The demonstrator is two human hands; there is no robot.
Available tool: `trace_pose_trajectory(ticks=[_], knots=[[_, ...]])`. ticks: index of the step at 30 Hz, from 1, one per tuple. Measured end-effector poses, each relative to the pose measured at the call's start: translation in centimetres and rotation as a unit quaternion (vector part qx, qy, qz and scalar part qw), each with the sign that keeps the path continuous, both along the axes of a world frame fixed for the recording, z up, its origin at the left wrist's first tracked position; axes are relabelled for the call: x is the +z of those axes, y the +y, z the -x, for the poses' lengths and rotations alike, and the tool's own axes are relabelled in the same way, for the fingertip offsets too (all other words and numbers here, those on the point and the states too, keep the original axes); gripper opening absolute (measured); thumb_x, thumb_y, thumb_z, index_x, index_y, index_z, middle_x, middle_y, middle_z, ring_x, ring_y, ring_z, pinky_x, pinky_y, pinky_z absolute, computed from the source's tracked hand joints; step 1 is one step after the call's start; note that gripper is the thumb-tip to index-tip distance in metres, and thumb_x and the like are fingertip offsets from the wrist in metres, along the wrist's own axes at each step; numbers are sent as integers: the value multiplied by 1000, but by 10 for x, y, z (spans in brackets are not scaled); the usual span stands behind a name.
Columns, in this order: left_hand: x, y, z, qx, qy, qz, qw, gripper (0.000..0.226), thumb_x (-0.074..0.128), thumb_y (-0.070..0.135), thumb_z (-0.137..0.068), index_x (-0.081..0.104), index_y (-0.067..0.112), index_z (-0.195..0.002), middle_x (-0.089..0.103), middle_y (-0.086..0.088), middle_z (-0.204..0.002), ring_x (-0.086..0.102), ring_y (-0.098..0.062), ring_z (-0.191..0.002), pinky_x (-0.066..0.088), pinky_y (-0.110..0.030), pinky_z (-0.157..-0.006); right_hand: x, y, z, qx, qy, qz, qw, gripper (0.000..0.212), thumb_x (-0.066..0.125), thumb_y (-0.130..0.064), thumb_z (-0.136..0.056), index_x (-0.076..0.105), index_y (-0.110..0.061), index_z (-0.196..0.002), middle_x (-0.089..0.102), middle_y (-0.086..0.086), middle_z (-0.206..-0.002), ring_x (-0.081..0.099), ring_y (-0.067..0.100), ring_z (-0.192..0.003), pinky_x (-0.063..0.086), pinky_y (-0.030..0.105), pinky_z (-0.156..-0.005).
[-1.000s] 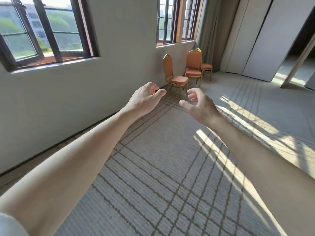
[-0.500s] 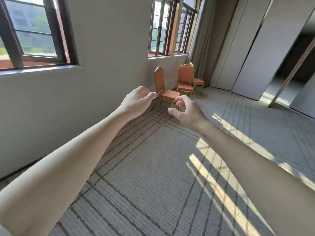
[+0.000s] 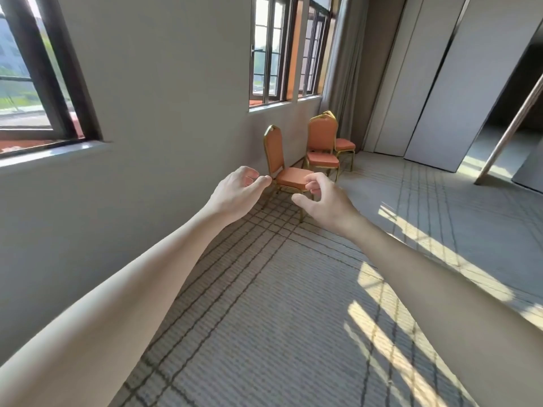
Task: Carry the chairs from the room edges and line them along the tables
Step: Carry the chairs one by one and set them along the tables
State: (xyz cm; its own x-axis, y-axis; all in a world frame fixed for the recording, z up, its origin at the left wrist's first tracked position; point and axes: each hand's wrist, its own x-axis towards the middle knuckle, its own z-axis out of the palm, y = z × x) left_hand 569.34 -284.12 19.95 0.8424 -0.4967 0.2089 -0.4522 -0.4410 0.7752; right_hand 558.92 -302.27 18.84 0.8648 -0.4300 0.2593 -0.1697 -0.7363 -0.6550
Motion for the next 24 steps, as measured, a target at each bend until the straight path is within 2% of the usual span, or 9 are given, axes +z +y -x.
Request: trace_pose_trajectory(ticks=[4, 8, 12, 18, 24], knots=[[-7, -39, -97, 2, 1, -7, 1000, 41, 48, 56, -92, 59, 30, -122, 60, 14, -118, 54, -12, -112, 45, -35, -95, -15, -44, -101, -4, -8, -1, 1000, 55, 65, -50, -86, 49, -27, -133, 57, -6, -127, 53, 13, -119, 43, 32, -93], [-5, -94, -209, -1, -1, -16, 1000, 42, 49, 57, -91, 58, 30, -123, 61, 12, -120, 55, -13, -113, 46, -38, -99, -16, -99, -214, 2, -16, -4, 1000, 57, 65, -50, -87, 48, -25, -135, 57, -4, -131, 53, 13, -121, 44, 34, -97], [6, -138, -312, 8, 4, -1, 1000, 42, 50, 57, -91, 58, 30, -123, 61, 13, -121, 55, -13, -114, 47, -39, -98, -4, -145, -313, 4, -10, -3, 1000, 55, 64, -49, -89, 48, -25, -135, 57, -5, -129, 51, 11, -115, 38, 28, -87], [-5, -193, -456, 12, 28, 11, 999, 42, 50, 57, -92, 57, 30, -124, 60, 12, -122, 55, -13, -113, 49, -37, -95, -10, -201, -452, 14, 7, -7, 1000, 56, 65, -49, -88, 48, -25, -136, 56, -5, -129, 51, 13, -118, 41, 29, -91], [-35, -250, -606, -5, 32, 9, 999, 43, 49, 57, -93, 58, 28, -125, 61, 10, -121, 56, -13, -113, 47, -38, -98, -33, -256, -591, 1, 27, 0, 1000, 56, 65, -48, -88, 47, -25, -136, 55, -5, -130, 50, 12, -117, 41, 28, -92]])
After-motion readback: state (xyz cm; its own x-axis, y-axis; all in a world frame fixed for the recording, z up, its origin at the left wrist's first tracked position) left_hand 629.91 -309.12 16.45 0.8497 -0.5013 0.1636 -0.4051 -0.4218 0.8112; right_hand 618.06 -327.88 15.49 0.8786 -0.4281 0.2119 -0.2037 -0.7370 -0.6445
